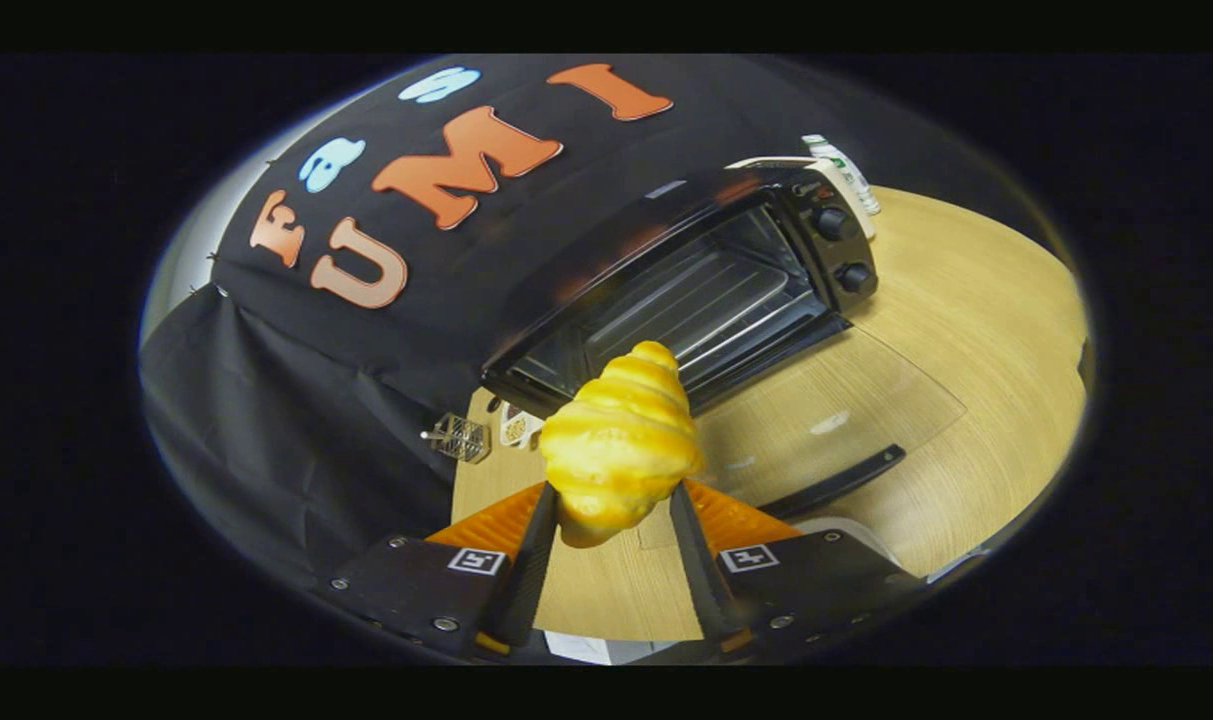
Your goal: Open the toaster oven, put the food inside, and close the toaster oven door.
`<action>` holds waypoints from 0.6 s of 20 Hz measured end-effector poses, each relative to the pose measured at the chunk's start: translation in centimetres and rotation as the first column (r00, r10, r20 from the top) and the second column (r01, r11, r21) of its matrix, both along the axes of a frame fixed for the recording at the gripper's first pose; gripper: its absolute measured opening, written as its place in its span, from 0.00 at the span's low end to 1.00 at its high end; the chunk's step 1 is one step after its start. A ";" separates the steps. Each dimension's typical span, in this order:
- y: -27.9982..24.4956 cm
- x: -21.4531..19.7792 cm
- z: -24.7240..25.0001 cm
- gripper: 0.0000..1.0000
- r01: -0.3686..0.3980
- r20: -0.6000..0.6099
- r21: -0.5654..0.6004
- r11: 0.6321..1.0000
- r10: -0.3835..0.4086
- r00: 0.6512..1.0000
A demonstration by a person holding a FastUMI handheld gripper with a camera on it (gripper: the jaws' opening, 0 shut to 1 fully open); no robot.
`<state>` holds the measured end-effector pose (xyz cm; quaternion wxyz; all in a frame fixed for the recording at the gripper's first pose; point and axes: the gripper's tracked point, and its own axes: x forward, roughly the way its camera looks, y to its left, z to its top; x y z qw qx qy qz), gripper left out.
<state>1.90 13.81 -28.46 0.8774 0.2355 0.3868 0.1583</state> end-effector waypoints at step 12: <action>3.7 9.1 -1.9 0.63 -0.004 -0.027 0.160 0.987 0.009 1.000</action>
